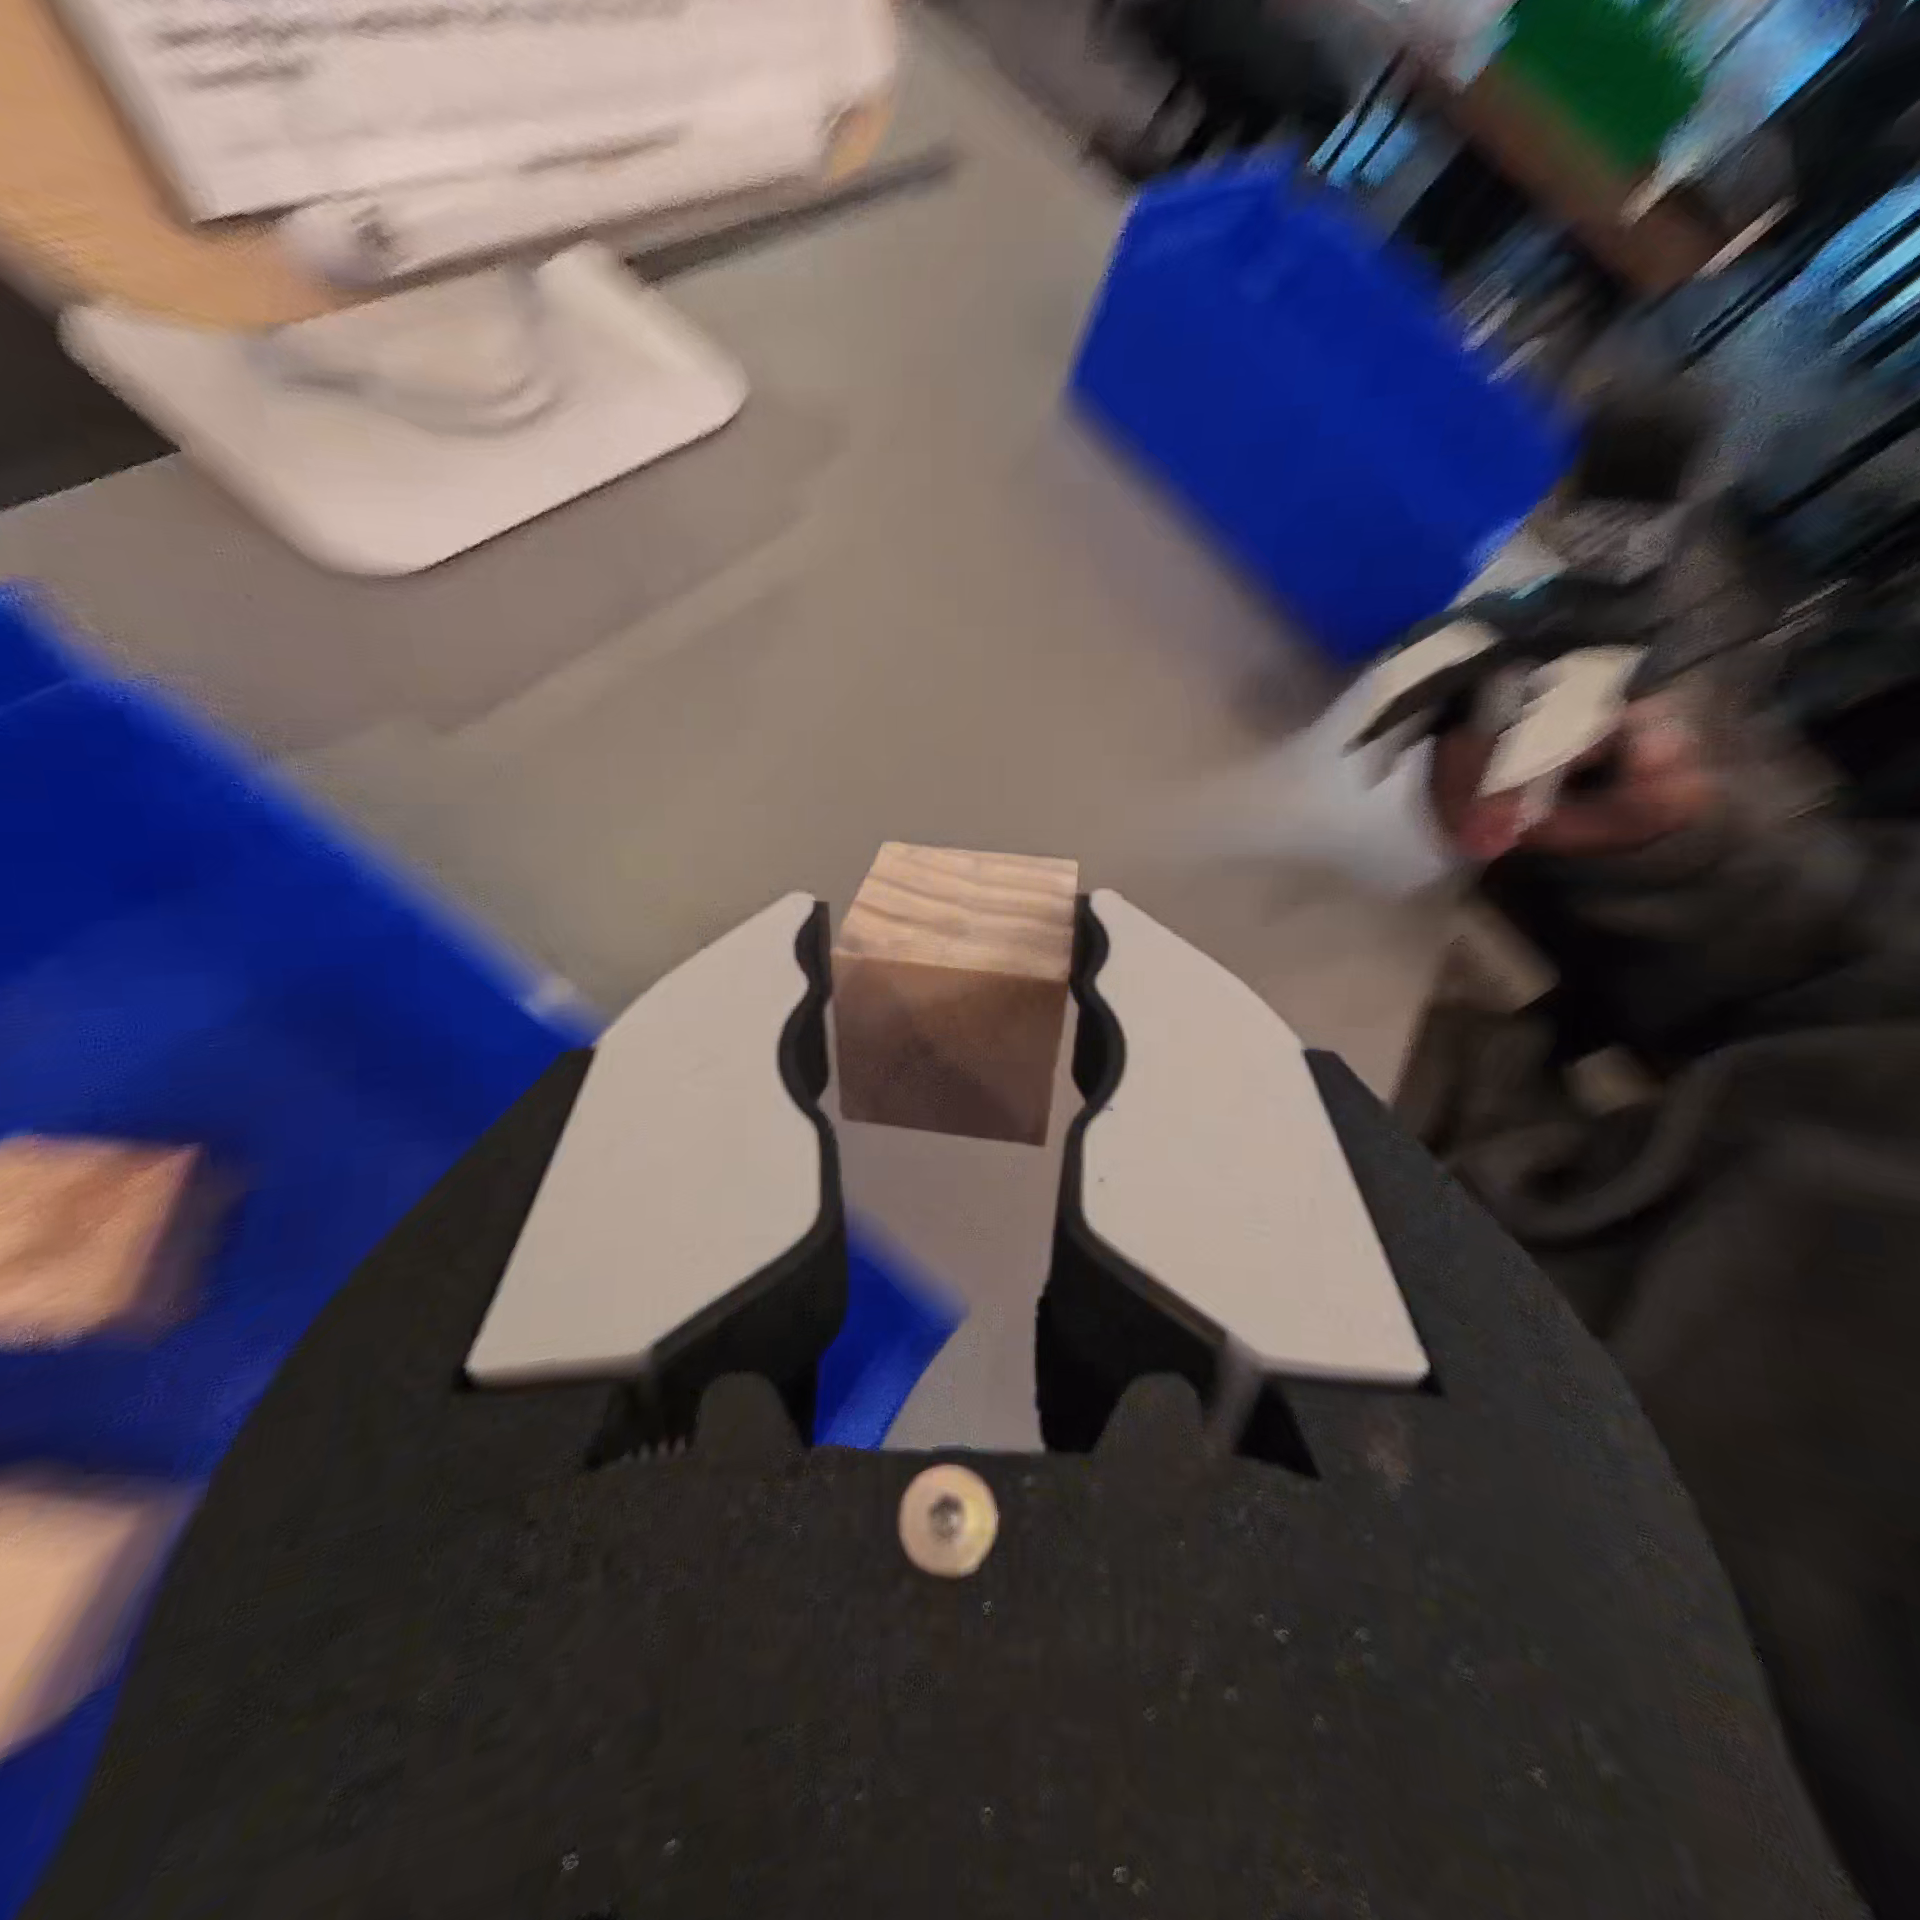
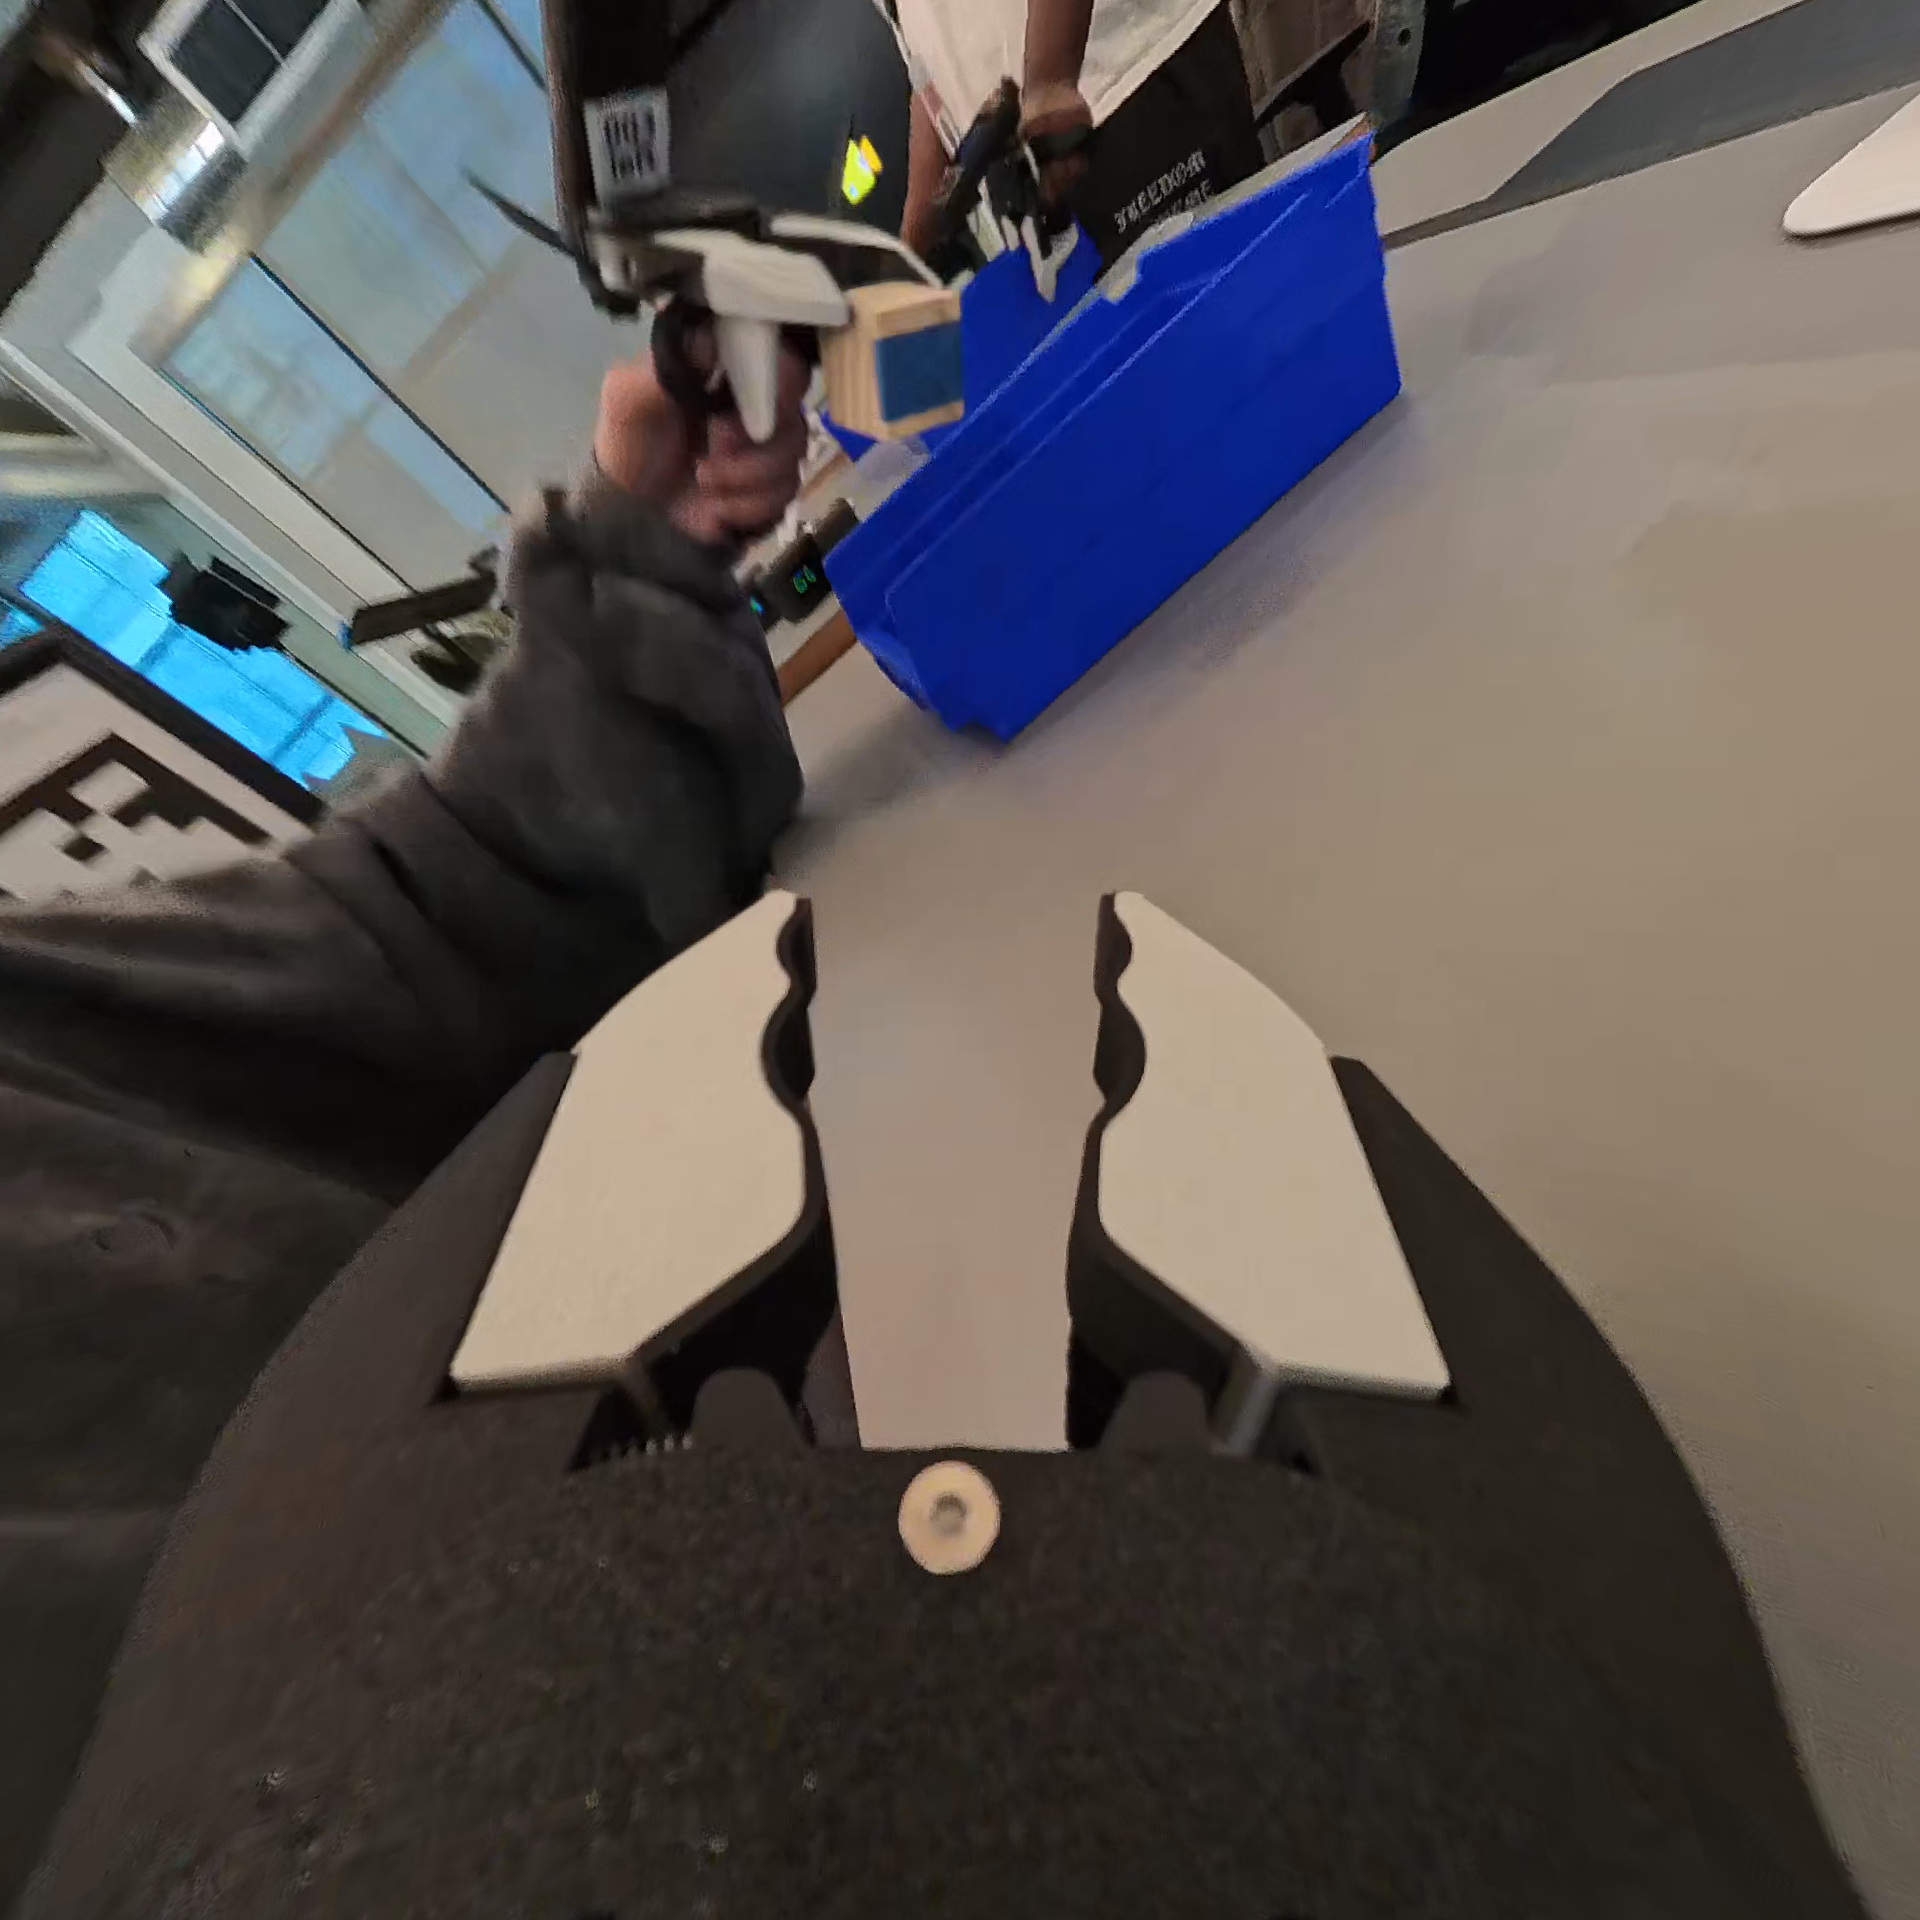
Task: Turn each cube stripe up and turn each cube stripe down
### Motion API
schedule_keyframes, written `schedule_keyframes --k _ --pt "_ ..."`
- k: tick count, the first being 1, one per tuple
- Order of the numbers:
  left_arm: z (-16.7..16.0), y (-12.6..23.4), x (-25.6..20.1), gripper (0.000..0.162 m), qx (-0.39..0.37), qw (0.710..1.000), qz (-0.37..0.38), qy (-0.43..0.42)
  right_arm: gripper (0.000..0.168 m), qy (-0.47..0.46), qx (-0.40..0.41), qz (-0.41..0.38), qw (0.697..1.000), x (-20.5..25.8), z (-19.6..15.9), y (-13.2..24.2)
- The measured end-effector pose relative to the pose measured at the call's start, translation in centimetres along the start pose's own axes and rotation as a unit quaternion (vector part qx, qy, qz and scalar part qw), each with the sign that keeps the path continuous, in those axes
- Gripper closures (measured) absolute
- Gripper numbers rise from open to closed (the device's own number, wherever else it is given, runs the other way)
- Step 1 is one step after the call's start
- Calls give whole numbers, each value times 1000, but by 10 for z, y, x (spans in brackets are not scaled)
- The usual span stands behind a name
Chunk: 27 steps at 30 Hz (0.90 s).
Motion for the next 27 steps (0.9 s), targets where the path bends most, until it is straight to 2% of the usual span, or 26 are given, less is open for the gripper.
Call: schedule_keyframes --k 3,6,9,12,14,16,18,20,21,23,25,27 --pt "19 -51 -44 119 -78 987 -109 92 106 -68 -25 23 997 -9 28 -12" --pt "32 -91 -80 119 -116 953 -225 169 92 -135 -26 66 988 -6 52 -29" --pt "35 -125 -97 119 -114 934 -267 207 90 -164 -25 100 981 6 65 -45" --pt "31 -147 -107 119 -99 931 -280 213 89 -161 -17 70 984 0 65 -55" --pt "27 -156 -112 119 -90 932 -281 208 95 -171 -14 63 983 -6 61 -57" --pt "22 -162 -113 119 -83 938 -268 203 122 -192 -3 103 976 -3 57 -56" --pt "18 -162 -111 118 -84 938 -263 208 123 -191 -4 94 977 -6 55 -53" --pt "16 -148 -101 89 -112 944 -230 209 123 -178 -10 85 980 -9 54 -49" --pt "14 -135 -100 83 -132 945 -219 203 123 -177 -12 88 980 -8 53 -46" --pt "-3 -112 -102 81 -154 961 -166 161 123 -169 -9 80 982 -8 52 -37" --pt "-36 -104 -111 82 -147 978 -104 107 123 -128 -13 41 991 -8 58 -18" --pt "-72 -103 -130 88 -120 986 -95 67 123 -57 -24 -12 998 -4 79 13"
Point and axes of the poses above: each gripper's, where its closed fingertips meet, y back along the fingers, z out of its top, x = y × z across the jaws, the point moved 3 cm from there along y, back along the fingers, and after that the axes turned 2 degrees about -y, right-handed, at the moved point
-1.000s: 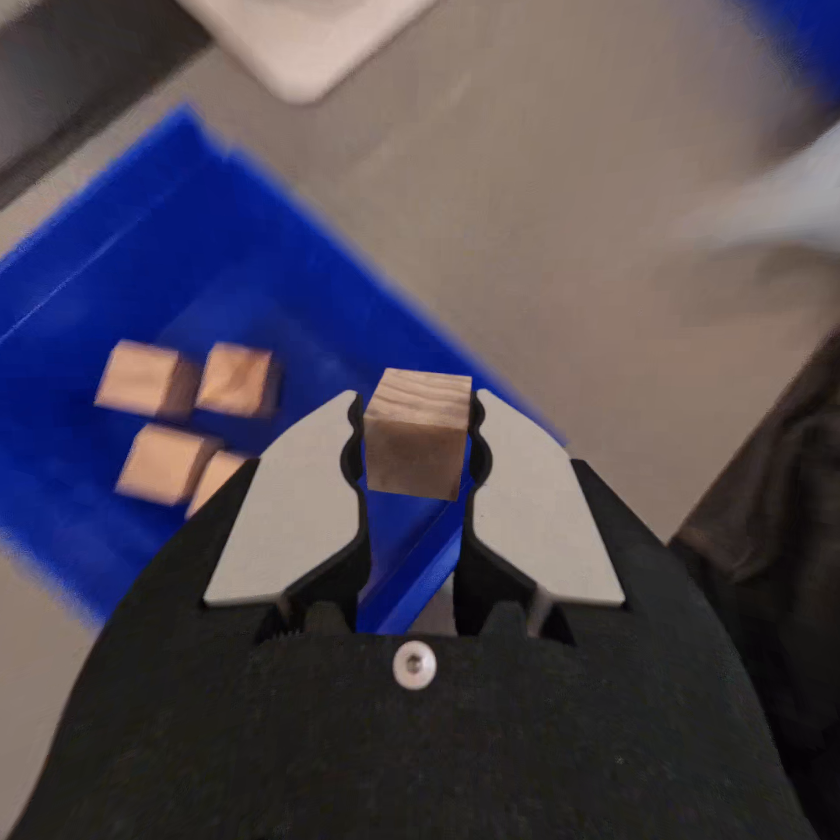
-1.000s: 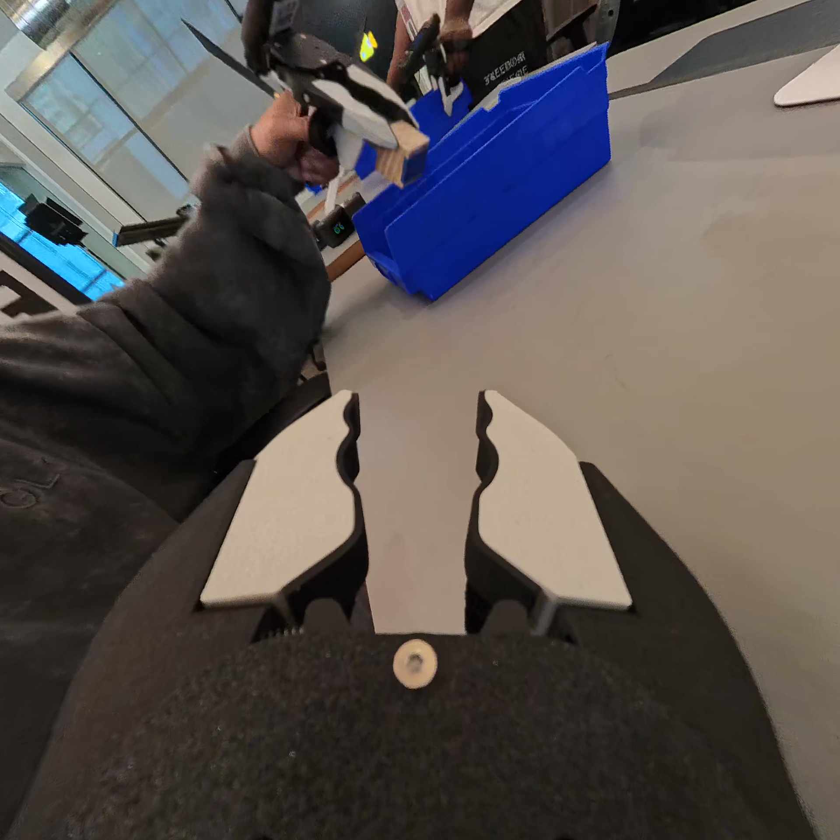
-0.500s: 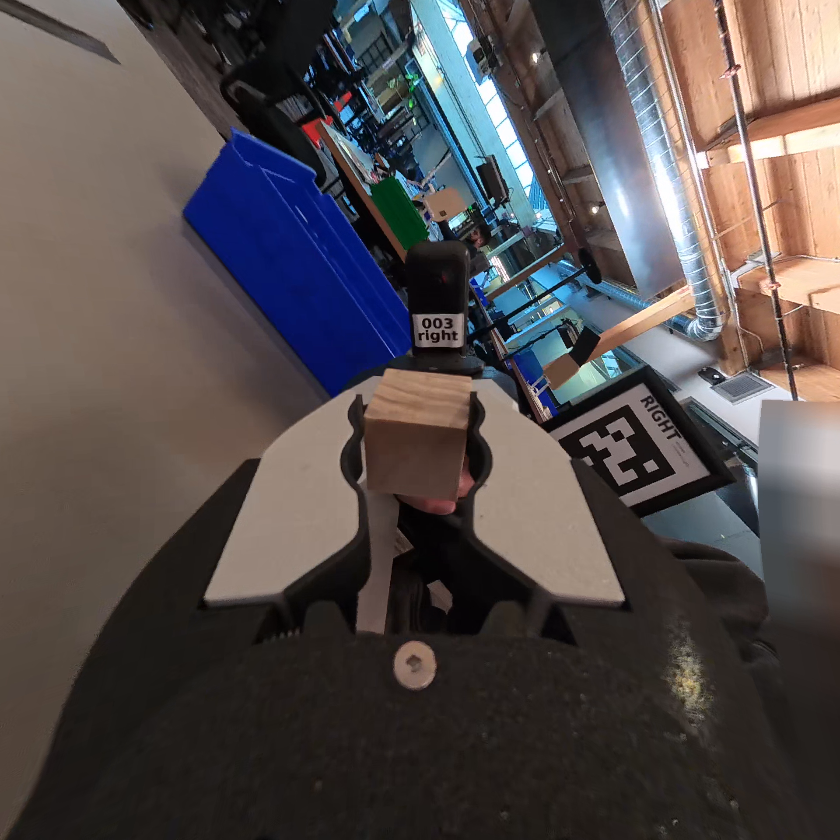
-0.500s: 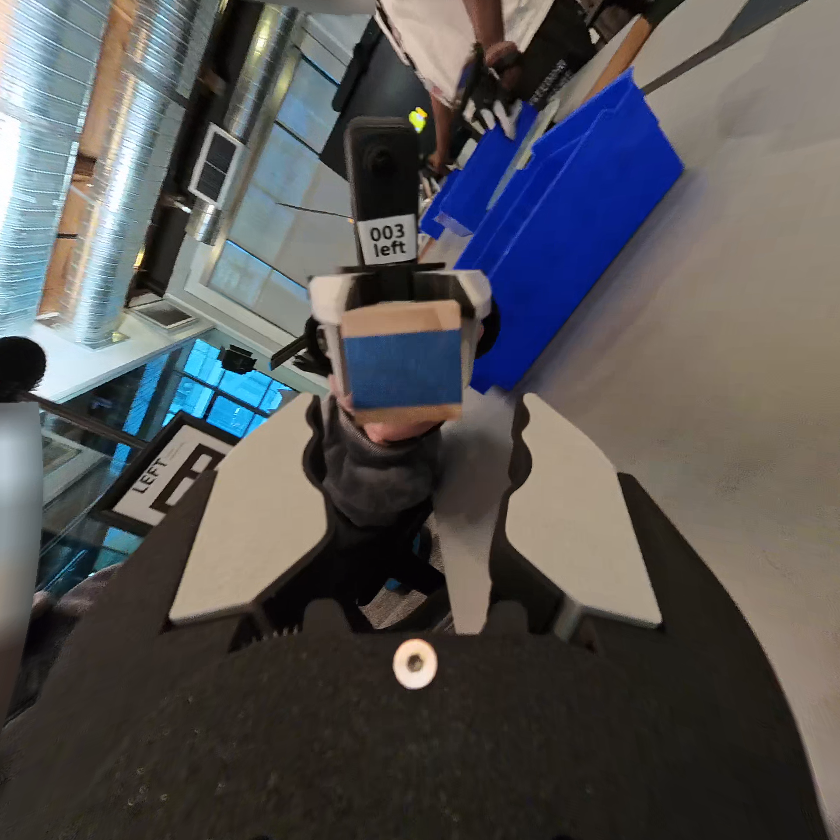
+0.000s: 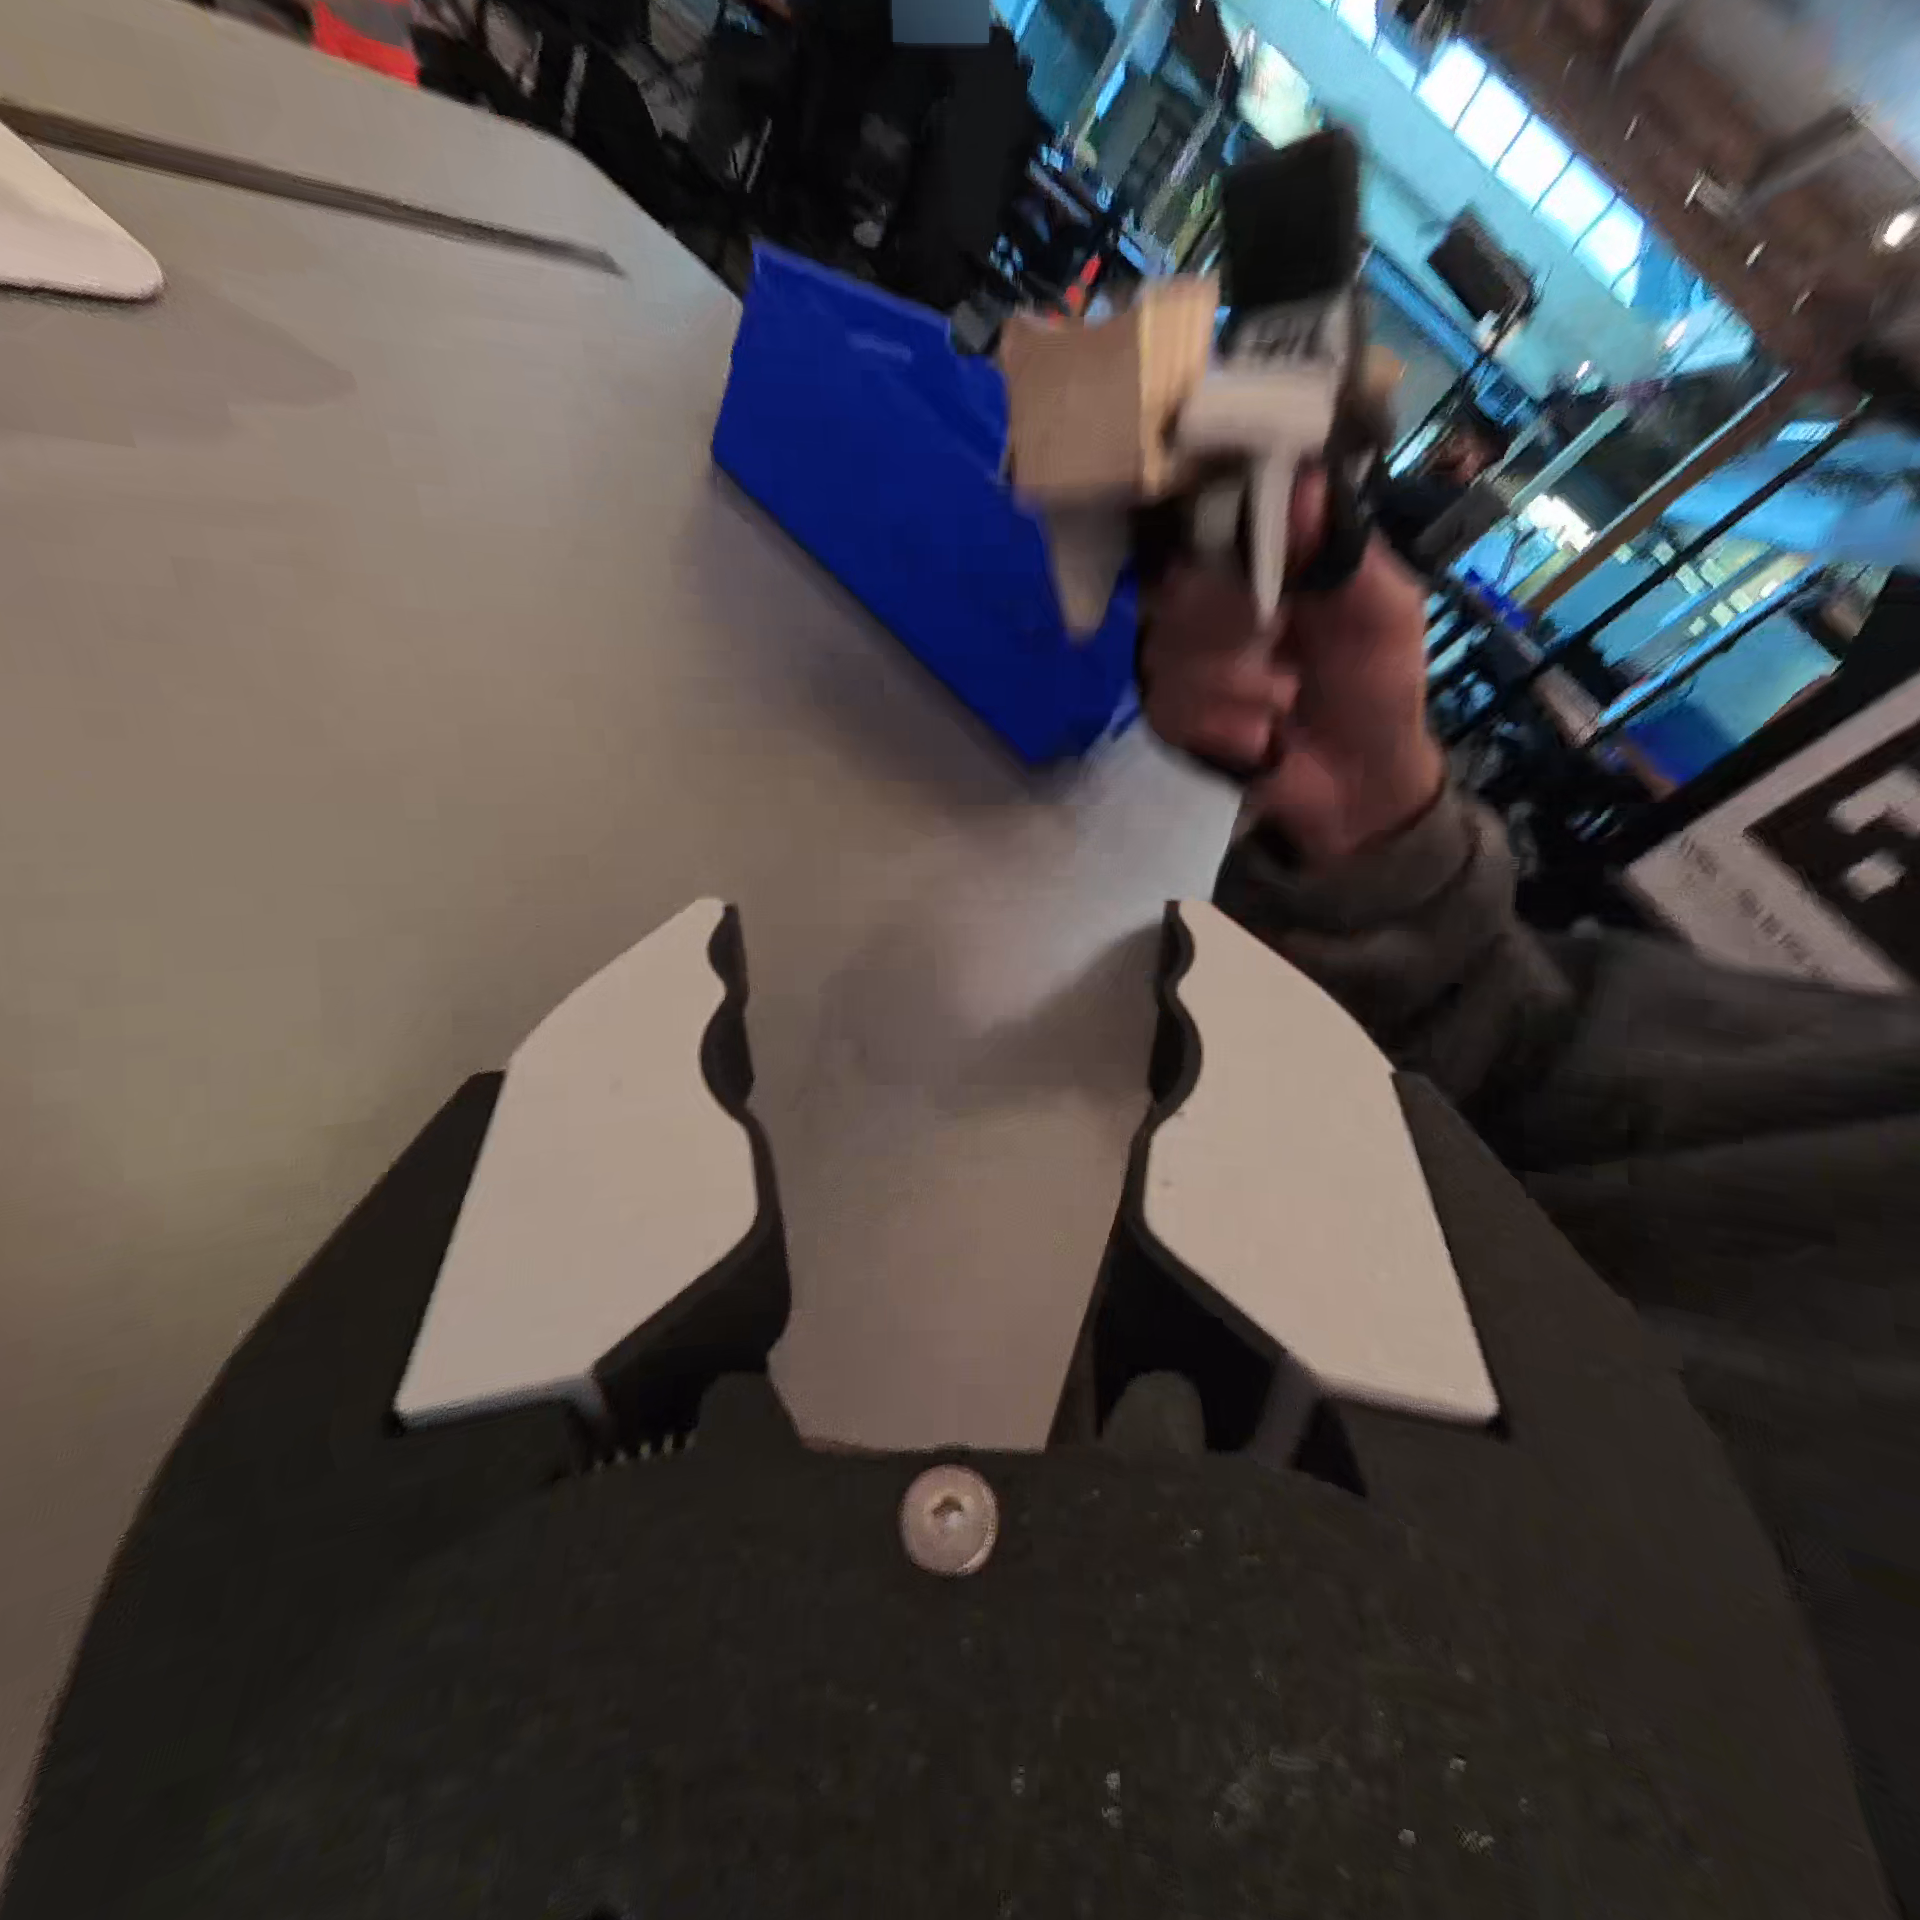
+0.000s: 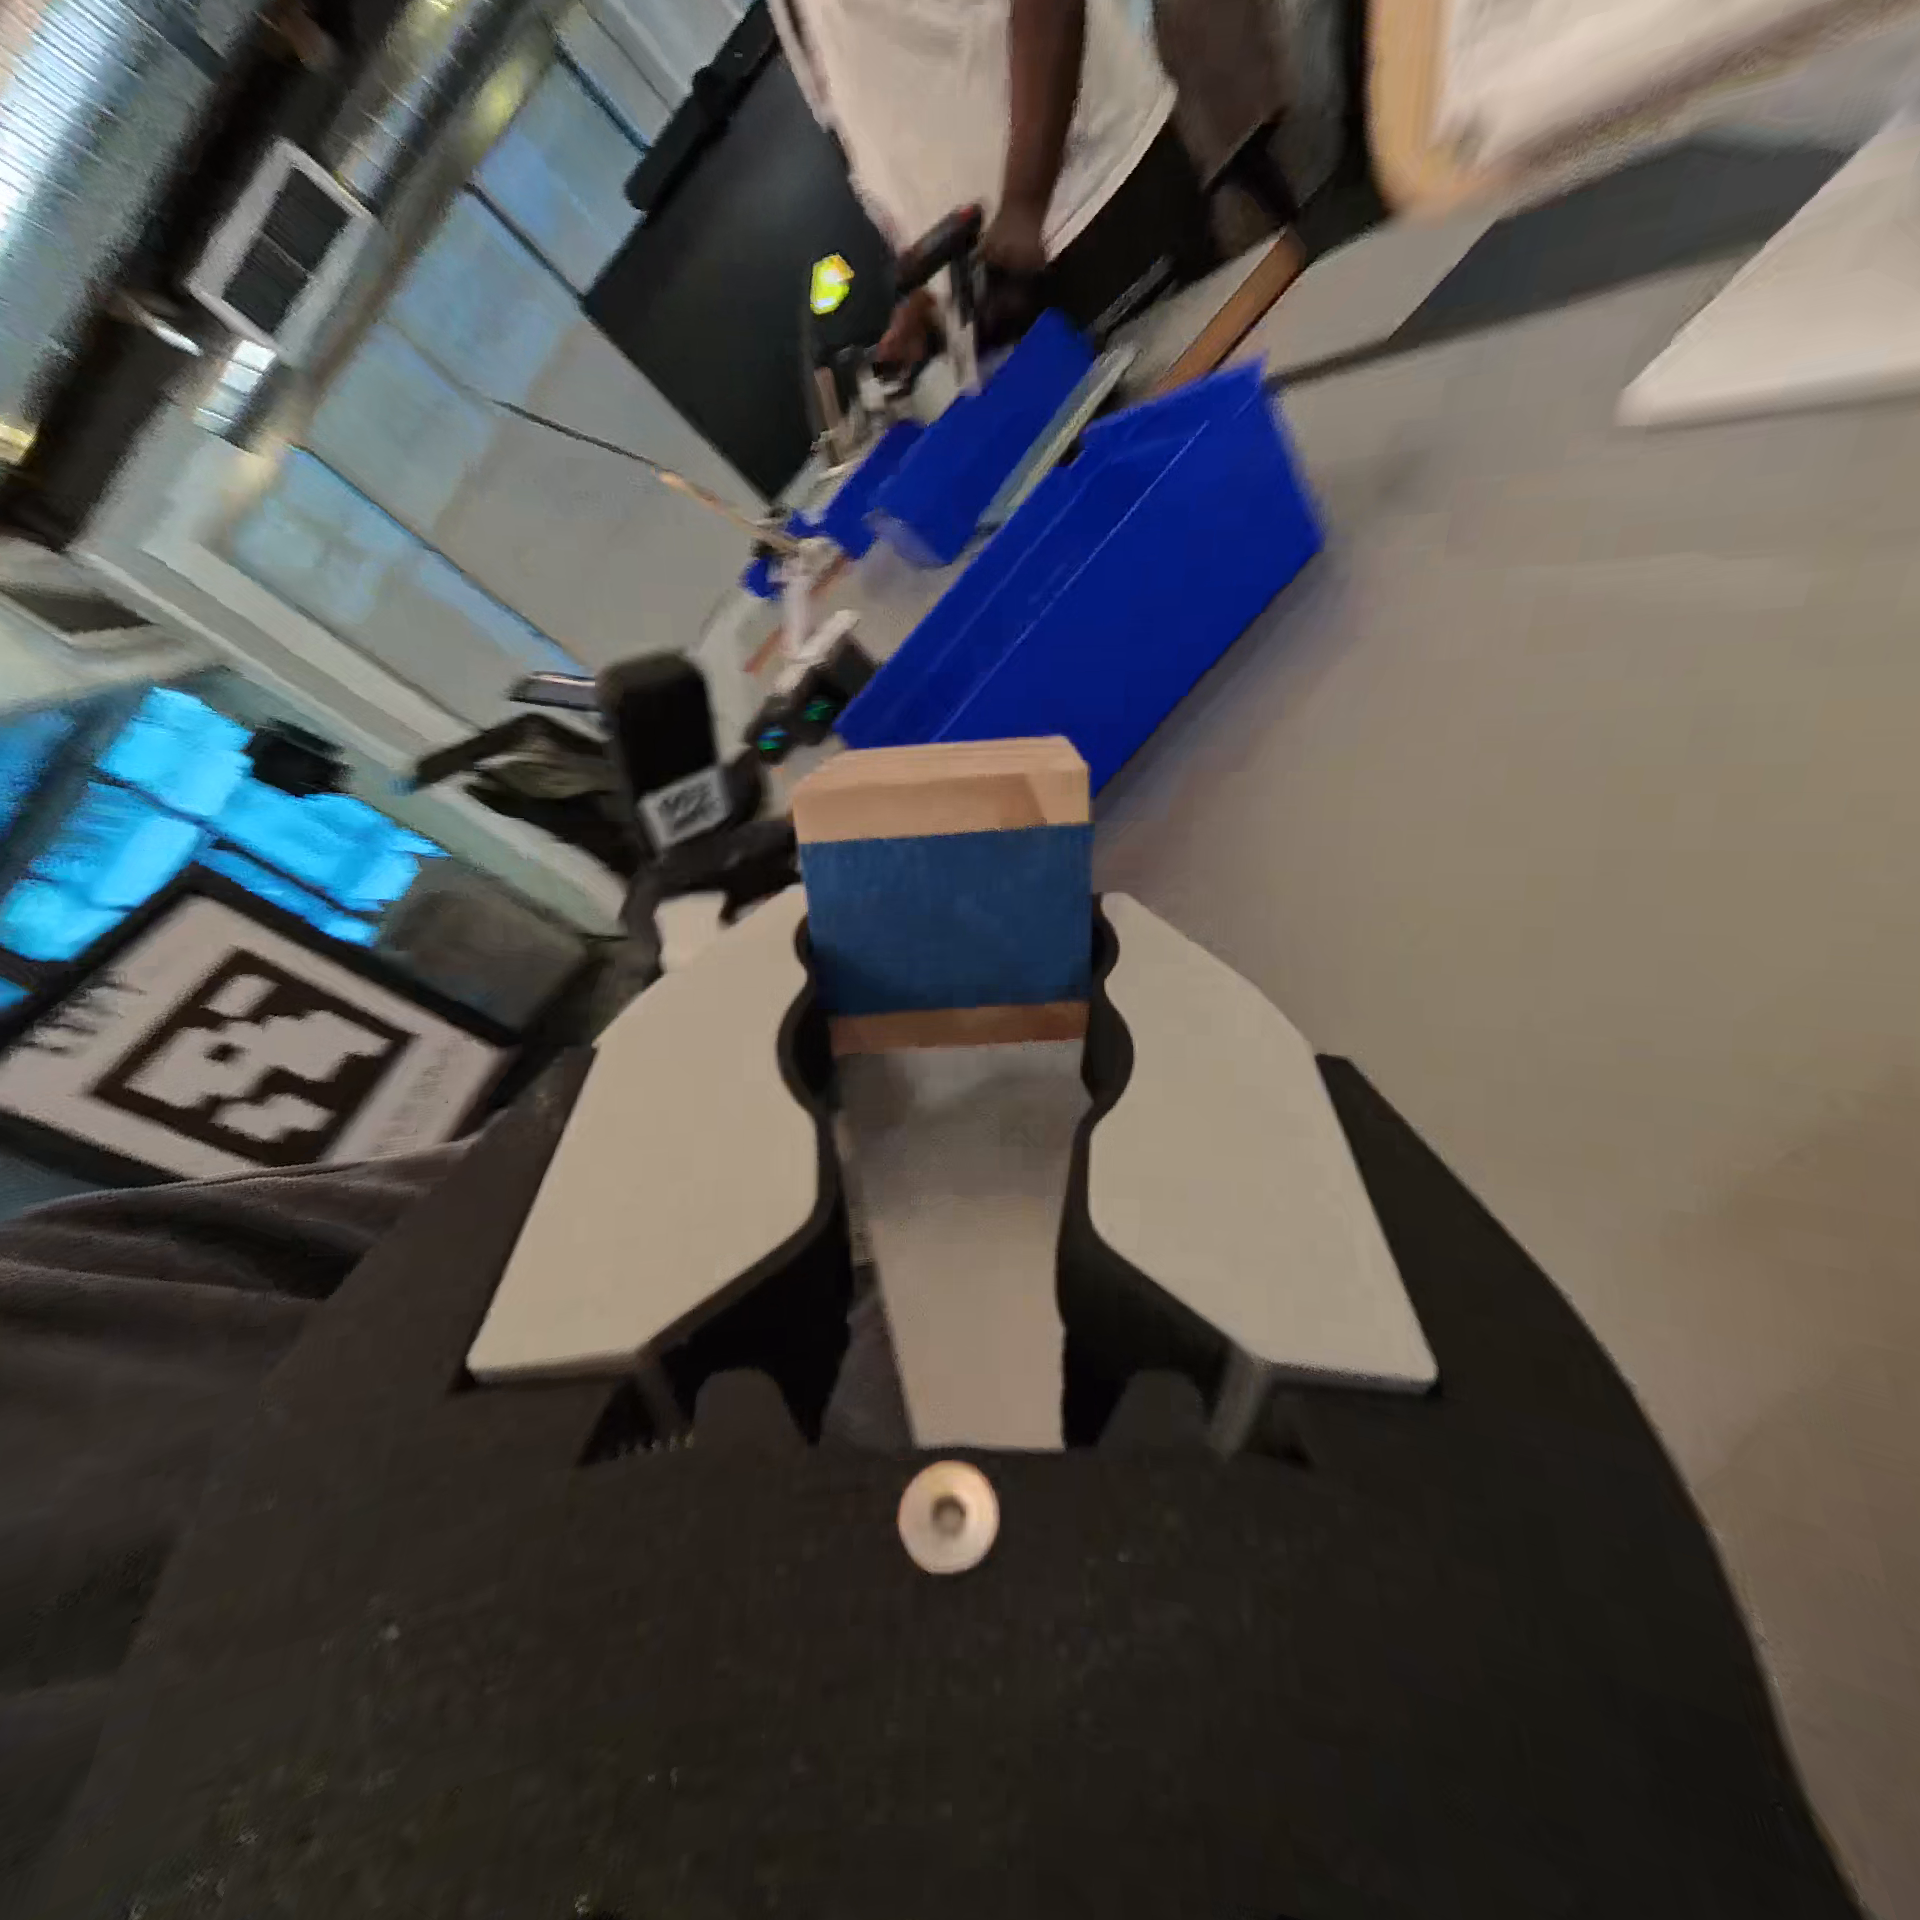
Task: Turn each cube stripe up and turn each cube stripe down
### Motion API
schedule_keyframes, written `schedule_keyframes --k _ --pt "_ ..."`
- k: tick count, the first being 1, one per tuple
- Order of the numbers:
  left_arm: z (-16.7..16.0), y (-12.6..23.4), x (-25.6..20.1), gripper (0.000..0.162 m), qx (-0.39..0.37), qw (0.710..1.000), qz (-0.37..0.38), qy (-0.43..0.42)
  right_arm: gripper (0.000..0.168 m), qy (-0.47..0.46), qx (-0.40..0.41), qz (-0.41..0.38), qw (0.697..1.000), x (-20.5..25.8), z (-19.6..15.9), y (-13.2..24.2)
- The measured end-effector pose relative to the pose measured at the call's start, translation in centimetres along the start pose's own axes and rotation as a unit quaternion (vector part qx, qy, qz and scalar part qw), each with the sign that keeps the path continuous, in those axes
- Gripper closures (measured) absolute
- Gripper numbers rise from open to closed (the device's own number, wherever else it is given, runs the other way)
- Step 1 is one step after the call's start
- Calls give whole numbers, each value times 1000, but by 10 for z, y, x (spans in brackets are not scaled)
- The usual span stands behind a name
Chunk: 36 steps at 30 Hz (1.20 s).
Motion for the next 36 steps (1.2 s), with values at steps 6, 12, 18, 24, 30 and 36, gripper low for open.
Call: schedule_keyframes --k 6,12,18,24,30,36 --pt "-36 3 -20 93 50 998 -10 -35 123 127 -39 -383 914 -43 95 153" --pt "-45 -3 -16 97 82 996 -20 -30 122 6 155 -547 823 -185 90 196" --pt "-49 -2 -18 97 98 994 -7 -55 122 -78 246 -563 785 -261 69 190" --pt "-59 -9 -18 97 122 990 -1 -71 121 -110 258 -555 783 -282 57 184" --pt "-61 -5 -10 95 143 985 42 -82 96 -40 173 -541 822 -244 86 190" --pt "-26 39 -1 95 118 977 124 -126 114 176 -90 -291 936 -50 88 135"
Point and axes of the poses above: each gripper's, where its closed fingertips meet, y back along the fingers, z out of its top, x = y × z across the jaws, the point moved 3 cm from there along y, back along the fingers, and after that the axes turned 2 degrees about -y, right-handed, at the moved point
